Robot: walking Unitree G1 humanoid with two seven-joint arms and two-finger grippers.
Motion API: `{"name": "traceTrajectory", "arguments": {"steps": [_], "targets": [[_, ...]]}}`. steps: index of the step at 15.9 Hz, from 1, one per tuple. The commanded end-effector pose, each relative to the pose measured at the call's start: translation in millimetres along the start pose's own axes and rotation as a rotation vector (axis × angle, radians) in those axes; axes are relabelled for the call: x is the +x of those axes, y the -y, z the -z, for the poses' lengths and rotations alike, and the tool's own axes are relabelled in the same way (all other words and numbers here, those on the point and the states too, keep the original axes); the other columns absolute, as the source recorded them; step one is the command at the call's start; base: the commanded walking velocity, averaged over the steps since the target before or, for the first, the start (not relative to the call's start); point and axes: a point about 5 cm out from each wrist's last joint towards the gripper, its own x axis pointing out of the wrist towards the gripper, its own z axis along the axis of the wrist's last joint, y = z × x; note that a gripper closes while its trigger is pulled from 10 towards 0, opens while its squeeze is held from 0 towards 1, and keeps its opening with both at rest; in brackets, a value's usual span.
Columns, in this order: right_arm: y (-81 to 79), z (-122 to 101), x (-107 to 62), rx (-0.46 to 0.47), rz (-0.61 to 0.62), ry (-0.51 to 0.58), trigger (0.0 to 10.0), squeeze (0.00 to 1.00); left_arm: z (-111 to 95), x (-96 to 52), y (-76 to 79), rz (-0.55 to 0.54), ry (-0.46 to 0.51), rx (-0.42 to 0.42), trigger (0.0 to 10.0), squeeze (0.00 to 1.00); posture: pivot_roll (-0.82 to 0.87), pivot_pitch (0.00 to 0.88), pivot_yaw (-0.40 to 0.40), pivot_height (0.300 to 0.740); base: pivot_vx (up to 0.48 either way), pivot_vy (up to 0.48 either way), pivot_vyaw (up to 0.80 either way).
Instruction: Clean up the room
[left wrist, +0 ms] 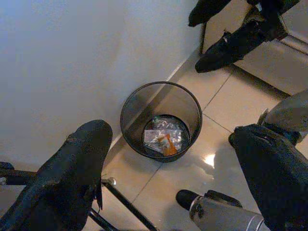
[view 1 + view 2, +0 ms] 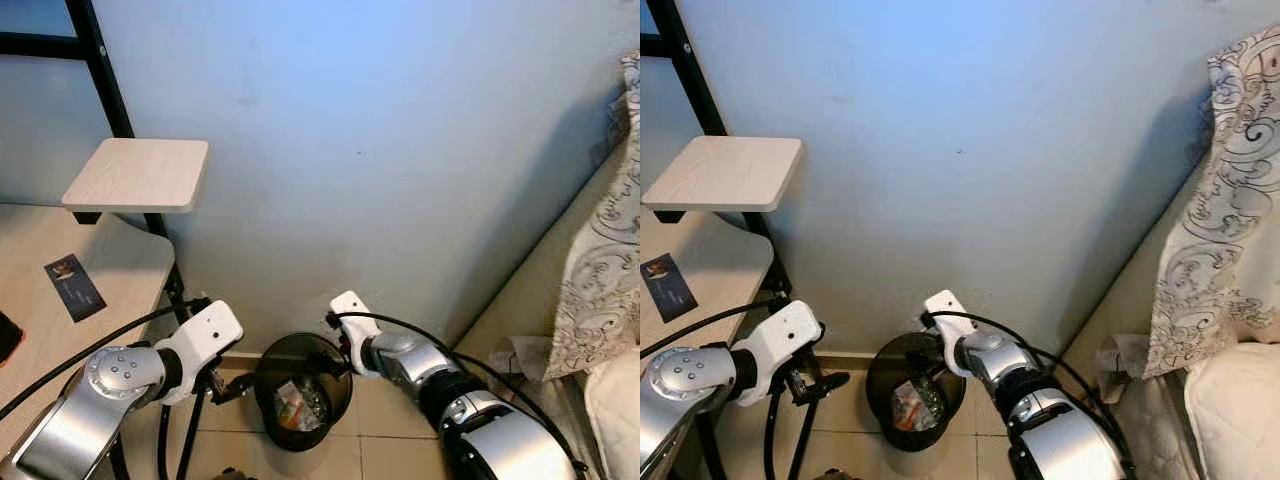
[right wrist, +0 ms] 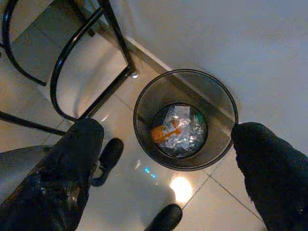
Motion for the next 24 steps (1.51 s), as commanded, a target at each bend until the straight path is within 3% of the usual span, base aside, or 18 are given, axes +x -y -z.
{"name": "traceTrajectory", "arguments": {"steps": [1, 13, 14, 15, 16, 18, 20, 21, 22, 23, 24], "targets": [[-0.1, -0.7, -0.4, 0.006, -0.004, 0.016, 10.0, 1.0, -2.3, -0.6, -1.5, -0.011, 0.012, 0.007, 10.0, 0.0, -0.05, 0.0, -0.076, 0.74, 0.0, 0.0, 0.0], [-0.1, -0.7, -0.4, 0.006, -0.004, 0.016, 10.0, 1.0, -2.3, -0.6, -1.5, -0.011, 0.012, 0.007, 10.0, 0.0, -0.05, 0.0, -0.076, 0.74, 0.0, 0.0, 0.0], [5.5, 0.0, -3.2, 0.029, 0.007, 0.035, 10.0, 1.0, -3.7, -0.5, -4.4, -0.046, 0.031, -0.003, 10.0, 0.0, -0.05, 0.0, -0.076, 0.74, 0.0, 0.0, 0.0], [44.5, 12.2, -41.8, 0.044, 0.186, 0.161, 10.0, 0.1, 1.3, -5.2, -13.4, -0.328, 0.059, -0.116, 10.0, 0.0, -0.05, 0.0, -0.058, 0.74, 0.0, 0.0, 0.0], [52.2, 17.9, -53.1, 0.013, 0.227, 0.179, 10.0, 0.0, 7.4, -6.9, -13.4, -0.4, 0.049, -0.165, 10.0, 0.0, -0.04, 0.0, -0.075, 0.74, 0.0, 0.0, 0.0], [52.1, 32.0, -45.4, 0.007, 0.197, 0.126, 10.0, 0.0, 22.6, -1.7, -2.1, -0.374, 0.013, -0.208, 10.0, 0.0, -0.01, 0.0, -0.103, 0.74, 0.0, 0.0, 0.0], [31.9, 47.9, -19.9, -0.038, 0.125, -0.021, 10.0, 0.0, 29.9, 28.4, 7.0, -0.275, -0.006, -0.193, 10.0, 0.0, 0.0, 0.0, -0.109, 0.74, 0.0, 0.0, 0.0], [25.3, 49.7, -18.3, -0.075, 0.127, -0.042, 10.0, 0.0, 29.3, 35.1, 8.1, -0.271, -0.008, -0.171, 10.0, 0.0, 0.0, 0.0, -0.105, 0.74, 0.0, 0.0, 0.0], [23.5, 49.0, -19.3, -0.085, 0.13, -0.035, 10.0, 0.0, 30.2, 35.4, 8.5, -0.271, -0.016, -0.163, 10.0, 0.0, 0.0, 0.0, -0.105, 0.74, 0.0, 0.0, 0.0], [30.4, 38.6, -24.8, 0.017, 0.191, 0.05, 10.0, 0.0, 25.4, 33.3, 3.1, -0.295, 0.008, -0.18, 10.0, 0.0, 0.02, 0.0, -0.097, 0.74, 0.0, 0.0, 0.0], [35.2, 33.5, -29.8, 0.06, 0.227, 0.106, 10.0, 0.0, 22.5, 30.5, -0.3, -0.319, 0.029, -0.22, 10.0, 0.0, 0.01, 0.0, -0.088, 0.74, 0.0, 0.0, 0.0]]}}
